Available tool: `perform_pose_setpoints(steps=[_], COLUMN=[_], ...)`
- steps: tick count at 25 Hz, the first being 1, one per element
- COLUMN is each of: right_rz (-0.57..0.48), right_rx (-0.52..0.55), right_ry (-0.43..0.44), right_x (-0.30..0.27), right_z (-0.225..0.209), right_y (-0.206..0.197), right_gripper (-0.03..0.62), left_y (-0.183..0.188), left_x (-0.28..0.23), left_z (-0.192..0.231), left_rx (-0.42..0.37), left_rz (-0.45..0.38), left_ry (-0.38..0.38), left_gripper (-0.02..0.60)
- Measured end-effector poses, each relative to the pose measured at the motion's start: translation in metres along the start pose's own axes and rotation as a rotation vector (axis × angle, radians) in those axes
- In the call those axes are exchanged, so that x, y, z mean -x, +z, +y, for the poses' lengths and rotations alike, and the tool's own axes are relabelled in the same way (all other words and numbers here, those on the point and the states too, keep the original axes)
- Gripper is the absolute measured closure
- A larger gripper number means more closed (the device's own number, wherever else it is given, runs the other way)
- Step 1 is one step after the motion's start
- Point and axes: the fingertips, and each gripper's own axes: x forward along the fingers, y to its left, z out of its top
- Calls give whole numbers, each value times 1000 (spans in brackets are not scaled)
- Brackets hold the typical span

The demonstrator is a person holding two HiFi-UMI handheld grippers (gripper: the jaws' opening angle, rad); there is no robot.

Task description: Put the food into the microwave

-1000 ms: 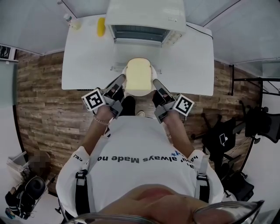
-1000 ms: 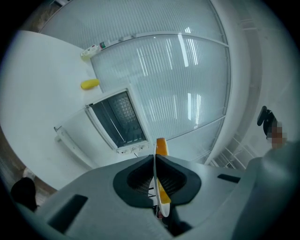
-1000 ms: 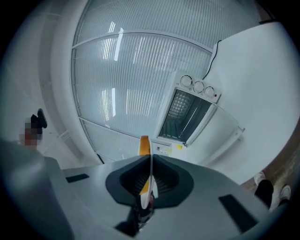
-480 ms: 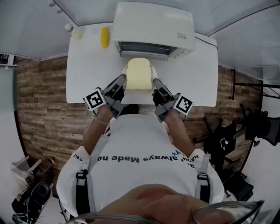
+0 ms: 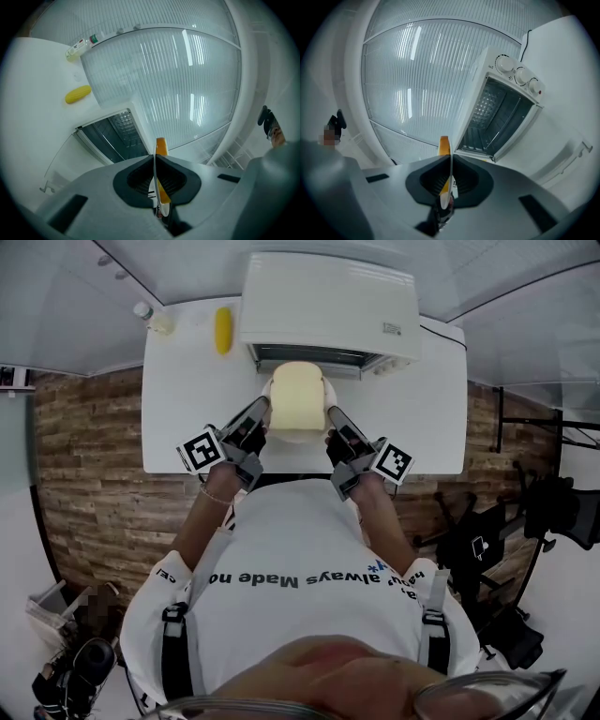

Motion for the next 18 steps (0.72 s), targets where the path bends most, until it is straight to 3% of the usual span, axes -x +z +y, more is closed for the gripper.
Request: perform_pose_setpoints(steps=[18], right_rz=[58], right_rx=[-11], right_ry=[5], right_x=[32], right_z=[-22], right_y=[56], right_gripper=[572], left_y=[-34], left_x=[-56], left_z=[-14], left_rx=[6], left_rz=[-35], left_ry=[25], left_gripper=[563])
